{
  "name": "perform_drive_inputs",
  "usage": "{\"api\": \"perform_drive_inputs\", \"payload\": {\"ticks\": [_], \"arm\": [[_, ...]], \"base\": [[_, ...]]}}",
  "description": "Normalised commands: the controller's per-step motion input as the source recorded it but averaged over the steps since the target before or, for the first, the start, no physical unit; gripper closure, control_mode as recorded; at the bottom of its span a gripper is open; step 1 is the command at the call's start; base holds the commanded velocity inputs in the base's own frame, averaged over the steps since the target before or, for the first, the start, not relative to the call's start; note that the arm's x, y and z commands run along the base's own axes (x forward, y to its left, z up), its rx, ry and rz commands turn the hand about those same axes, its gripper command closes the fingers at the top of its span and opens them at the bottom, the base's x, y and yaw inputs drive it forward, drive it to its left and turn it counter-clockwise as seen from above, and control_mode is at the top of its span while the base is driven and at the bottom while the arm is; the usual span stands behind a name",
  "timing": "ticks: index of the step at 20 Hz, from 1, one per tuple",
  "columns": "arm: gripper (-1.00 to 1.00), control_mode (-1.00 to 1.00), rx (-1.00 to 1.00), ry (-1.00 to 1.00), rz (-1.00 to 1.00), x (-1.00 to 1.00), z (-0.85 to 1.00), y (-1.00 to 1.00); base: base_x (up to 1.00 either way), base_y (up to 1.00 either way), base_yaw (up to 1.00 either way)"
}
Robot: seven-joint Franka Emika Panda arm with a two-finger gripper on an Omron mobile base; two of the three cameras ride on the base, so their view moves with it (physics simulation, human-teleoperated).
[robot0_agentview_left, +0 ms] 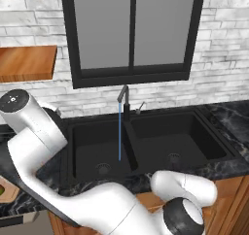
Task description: Pick the pear, mango from the sink and place them on the cutting board to airdry. Then turn off the sink faucet.
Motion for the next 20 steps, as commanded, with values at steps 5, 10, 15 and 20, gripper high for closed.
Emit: {"api": "perform_drive_inputs", "payload": {"ticks": [5,10,15,20], "arm": [[-1.0,-1.0,0.07,-0.01,-0.11,-0.81,0.49,-1.0],[-1.0,-1.0,0.12,0.0,-0.21,-0.68,0.45,-0.92],[-1.0,-1.0,0.12,-0.01,-0.2,-0.53,0.0,-0.61],[-1.0,-1.0,0.15,-0.16,-0.1,-0.46,0.07,-0.87]], "base": [[0.0,0.0,0.0],[0.0,0.0,0.0],[0.0,0.0,0.0],[0.0,0.0,0.0]]}}
